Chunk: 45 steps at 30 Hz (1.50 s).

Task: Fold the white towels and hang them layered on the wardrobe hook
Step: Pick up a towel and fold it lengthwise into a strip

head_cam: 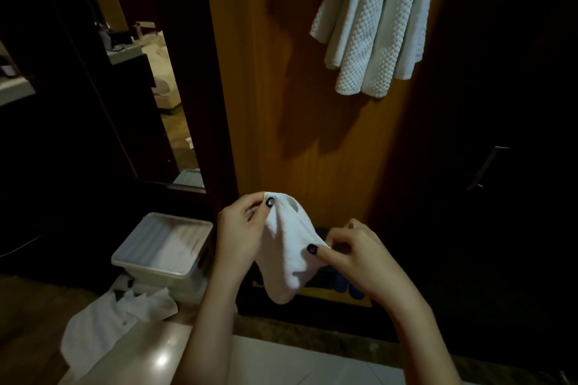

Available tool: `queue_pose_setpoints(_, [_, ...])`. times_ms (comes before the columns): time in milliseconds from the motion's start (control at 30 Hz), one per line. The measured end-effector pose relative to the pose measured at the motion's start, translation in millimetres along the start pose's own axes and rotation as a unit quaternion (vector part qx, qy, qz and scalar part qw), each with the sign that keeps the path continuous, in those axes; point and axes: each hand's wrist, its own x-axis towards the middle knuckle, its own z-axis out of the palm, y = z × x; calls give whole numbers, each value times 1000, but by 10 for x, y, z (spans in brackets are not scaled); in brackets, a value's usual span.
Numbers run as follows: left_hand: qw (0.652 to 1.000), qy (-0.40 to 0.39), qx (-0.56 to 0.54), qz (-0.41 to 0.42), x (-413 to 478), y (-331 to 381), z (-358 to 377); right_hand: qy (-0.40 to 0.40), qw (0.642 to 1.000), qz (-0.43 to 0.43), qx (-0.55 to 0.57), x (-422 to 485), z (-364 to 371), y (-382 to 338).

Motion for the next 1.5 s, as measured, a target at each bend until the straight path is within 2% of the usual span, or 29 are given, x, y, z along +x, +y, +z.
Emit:
queue_pose_setpoints(200, [999,24,7,-30,-9,-49,-15,30,1000,-7,5,-35,-149,84])
queue_pose_setpoints(400, [1000,12,18,-19,-86,-59,1,143,976,-22,164,-83,-138,101])
queue_pose_setpoints(533, [998,-19,-52,-6,-179,43,-11,185,951,-17,246,-79,-165,120])
queue_pose_setpoints(667, [998,-34,-39,22,-199,91,-12,193,957,20,214,-102,-201,166])
queue_pose_setpoints(900, [997,-41,-24,61,-223,144,89,273,940,-26,203,-134,-170,124])
queue_pose_setpoints(1100, [994,19,47,94,-194,118,72,219,960,-43,168,-134,-225,225])
queue_pose_setpoints(1200, [996,21,-2,90,-196,132,49,152,961,-29,229,-132,-256,260])
queue_pose_setpoints(1300, [993,-12,-68,97,-183,165,15,99,954,-17,281,-137,-317,295])
queue_pose_setpoints(1500, [988,-40,-107,100,-185,181,-45,105,950,-12,294,-126,-301,295])
